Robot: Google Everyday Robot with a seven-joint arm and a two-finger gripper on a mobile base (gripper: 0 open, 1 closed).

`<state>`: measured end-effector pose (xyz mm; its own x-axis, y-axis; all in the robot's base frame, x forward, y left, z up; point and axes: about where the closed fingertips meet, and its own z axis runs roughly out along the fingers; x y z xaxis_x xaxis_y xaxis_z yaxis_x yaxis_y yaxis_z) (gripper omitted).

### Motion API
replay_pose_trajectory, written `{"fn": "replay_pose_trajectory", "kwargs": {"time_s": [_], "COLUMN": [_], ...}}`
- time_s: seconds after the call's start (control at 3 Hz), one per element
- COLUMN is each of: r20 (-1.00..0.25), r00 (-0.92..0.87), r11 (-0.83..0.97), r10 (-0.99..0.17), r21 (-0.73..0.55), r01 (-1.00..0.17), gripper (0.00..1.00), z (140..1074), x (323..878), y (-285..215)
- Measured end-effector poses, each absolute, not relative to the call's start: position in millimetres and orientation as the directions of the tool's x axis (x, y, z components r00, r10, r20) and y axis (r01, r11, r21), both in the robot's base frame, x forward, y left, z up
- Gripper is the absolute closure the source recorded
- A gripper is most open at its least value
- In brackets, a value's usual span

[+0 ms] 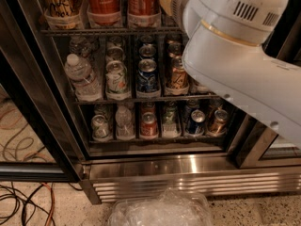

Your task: Pick blue plastic bottle from top shelf of fridge

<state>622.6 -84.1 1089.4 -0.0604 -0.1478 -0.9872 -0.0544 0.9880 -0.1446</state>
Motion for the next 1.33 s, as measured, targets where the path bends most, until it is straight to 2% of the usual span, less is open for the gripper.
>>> {"fn": "replay_pose_trajectory", "kwargs": {"time_s": [1.33], "r20": [-0.991], "r00": [-0.02], "r11": [0.992], "r10": [-0.129], "r21": [-0.129], "r01": [-0.002], "gripper": [0.3], "z": [1089.2], "x": [650.5], "y": [-91.0]}}
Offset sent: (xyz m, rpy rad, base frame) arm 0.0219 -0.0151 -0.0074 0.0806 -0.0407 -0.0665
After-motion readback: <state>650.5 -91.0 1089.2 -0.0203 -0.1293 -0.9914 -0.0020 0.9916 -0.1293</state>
